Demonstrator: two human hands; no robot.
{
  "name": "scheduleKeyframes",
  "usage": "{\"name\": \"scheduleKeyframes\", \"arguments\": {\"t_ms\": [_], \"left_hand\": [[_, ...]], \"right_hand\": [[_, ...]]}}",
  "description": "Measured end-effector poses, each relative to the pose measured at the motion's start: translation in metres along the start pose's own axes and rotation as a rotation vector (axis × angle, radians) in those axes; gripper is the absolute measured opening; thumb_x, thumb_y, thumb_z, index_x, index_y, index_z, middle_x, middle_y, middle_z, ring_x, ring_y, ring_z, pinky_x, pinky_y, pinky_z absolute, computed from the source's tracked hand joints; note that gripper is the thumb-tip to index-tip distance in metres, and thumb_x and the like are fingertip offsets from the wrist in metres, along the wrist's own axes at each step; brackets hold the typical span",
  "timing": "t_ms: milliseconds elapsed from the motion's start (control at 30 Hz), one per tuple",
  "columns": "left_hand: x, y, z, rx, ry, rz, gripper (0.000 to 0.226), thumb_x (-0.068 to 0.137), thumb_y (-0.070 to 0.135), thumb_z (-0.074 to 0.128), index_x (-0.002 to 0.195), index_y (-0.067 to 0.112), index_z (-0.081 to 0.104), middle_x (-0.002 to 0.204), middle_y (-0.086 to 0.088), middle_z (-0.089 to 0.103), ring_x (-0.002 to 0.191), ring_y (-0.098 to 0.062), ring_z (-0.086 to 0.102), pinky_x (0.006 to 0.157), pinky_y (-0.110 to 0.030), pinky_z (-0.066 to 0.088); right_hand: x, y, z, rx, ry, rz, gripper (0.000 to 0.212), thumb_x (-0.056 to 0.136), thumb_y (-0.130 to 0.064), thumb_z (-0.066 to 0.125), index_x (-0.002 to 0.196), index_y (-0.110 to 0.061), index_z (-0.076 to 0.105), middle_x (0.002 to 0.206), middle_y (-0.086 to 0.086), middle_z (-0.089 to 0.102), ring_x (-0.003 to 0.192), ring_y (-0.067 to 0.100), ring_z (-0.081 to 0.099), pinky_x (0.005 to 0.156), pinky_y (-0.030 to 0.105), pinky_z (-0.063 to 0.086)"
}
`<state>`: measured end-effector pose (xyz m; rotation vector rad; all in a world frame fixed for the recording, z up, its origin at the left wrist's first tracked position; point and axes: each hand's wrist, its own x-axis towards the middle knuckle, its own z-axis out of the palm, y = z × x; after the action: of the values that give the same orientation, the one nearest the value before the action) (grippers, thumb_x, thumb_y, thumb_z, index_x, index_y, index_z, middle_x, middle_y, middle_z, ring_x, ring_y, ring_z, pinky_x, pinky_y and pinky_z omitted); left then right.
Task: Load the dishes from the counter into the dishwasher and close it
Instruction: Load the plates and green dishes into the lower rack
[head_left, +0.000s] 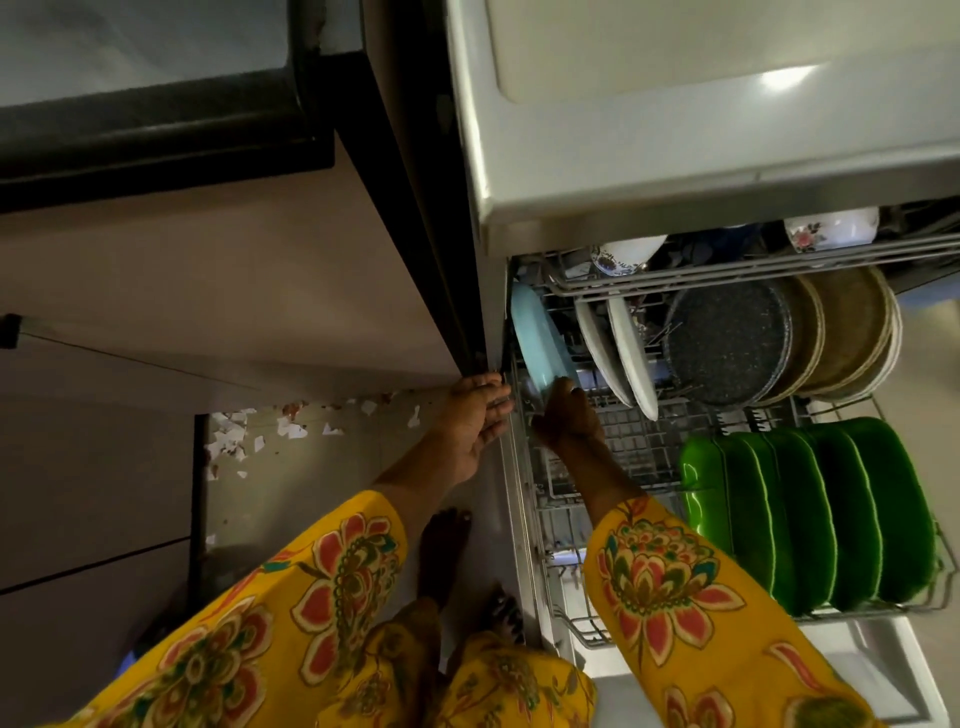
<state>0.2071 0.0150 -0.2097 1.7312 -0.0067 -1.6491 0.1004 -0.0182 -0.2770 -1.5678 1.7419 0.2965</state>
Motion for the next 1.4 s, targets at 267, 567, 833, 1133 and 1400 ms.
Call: {"name": "scheduleKeyframes", "arguments": {"t_ms": [267,567,833,1133,1400], "left_hand": [[-0.032,-0.001,-0.003,-0.003,-0.003,0.025,0.013,0.096,0.010,0.050,0.092,0.021,0.056,0.089,0.004,0.061,0.078,-0.008,0.056,0.069,-0.023,0.043],[-0.104,0.012,-0.018,-0.074,0.065,0.114,0.015,0.096,0.010,0.048,0.093,0.020,0.060,0.094,0.002,0.062,0.078,-0.009,0.054,0.067,-0.024,0.041],[-0.194,0.048,-0.057,-0.191,0.059,0.313,0.015,0.096,0.011,0.049,0.086,0.015,0.058,0.072,-0.003,0.052,0.060,-0.013,0.044,0.053,-0.025,0.031],[-0.261,0.103,-0.114,-0.310,0.061,0.508,0.015,0.096,0.009,0.048,0.087,0.017,0.057,0.078,-0.001,0.054,0.066,-0.011,0.047,0.053,-0.023,0.036],[-0.265,0.169,-0.175,-0.302,0.146,0.652,0.017,0.096,0.007,0.047,0.086,0.016,0.057,0.064,0.000,0.041,0.044,-0.006,0.033,0.039,-0.018,0.027]], "right_hand": [[-0.048,0.015,-0.011,0.034,0.021,-0.107,0.048,0.089,-0.020,0.057,0.132,-0.006,0.041,0.129,0.022,0.047,0.118,0.039,0.049,0.095,0.043,0.046],[-0.130,-0.014,-0.058,-0.076,0.052,-0.244,0.053,0.091,-0.023,0.052,0.139,-0.009,0.034,0.136,0.019,0.041,0.123,0.038,0.044,0.099,0.044,0.044],[-0.212,-0.078,-0.099,-0.137,0.159,-0.443,0.042,0.094,-0.020,0.042,0.135,-0.011,0.040,0.132,0.017,0.046,0.119,0.036,0.047,0.095,0.043,0.045],[-0.273,-0.168,-0.125,-0.141,0.245,-0.620,0.038,0.095,-0.022,0.042,0.131,-0.011,0.043,0.135,0.012,0.044,0.121,0.031,0.046,0.097,0.044,0.044],[-0.284,-0.265,-0.135,-0.174,0.374,-0.820,0.028,0.092,-0.015,0.041,0.116,-0.008,0.054,0.119,0.011,0.054,0.111,0.028,0.049,0.090,0.037,0.044]]}}
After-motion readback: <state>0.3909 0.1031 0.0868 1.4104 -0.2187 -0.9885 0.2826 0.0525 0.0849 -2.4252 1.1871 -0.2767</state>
